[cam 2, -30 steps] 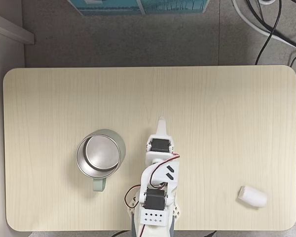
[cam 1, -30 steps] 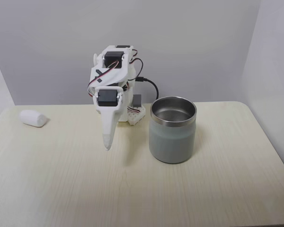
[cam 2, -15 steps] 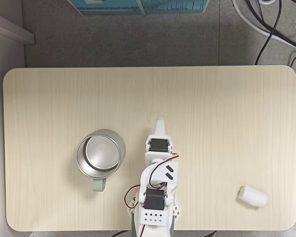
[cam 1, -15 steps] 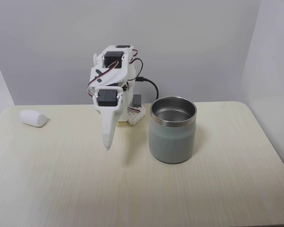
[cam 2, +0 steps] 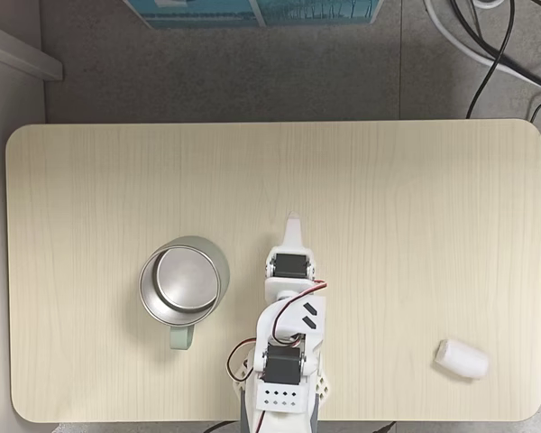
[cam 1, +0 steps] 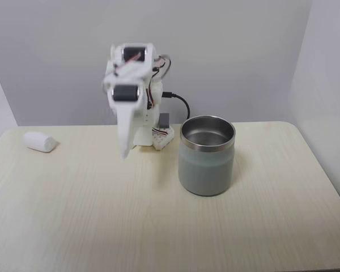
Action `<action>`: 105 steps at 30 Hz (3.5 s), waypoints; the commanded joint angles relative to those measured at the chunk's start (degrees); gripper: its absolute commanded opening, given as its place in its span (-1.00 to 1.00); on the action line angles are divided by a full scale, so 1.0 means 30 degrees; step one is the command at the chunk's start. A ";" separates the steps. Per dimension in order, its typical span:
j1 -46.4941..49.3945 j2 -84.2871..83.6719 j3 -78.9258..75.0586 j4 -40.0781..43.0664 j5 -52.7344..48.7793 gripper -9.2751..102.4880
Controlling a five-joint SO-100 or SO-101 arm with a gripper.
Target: Grasp a dressing and put it in the cup.
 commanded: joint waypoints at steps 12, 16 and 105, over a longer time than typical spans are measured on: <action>0.4014 1.0283 1.6729 0.8467 -0.2373 -0.83; 0.6943 1.1191 1.7812 0.9844 -0.2783 -0.82; 2.2705 3.2695 2.6191 1.2510 -1.4971 -0.84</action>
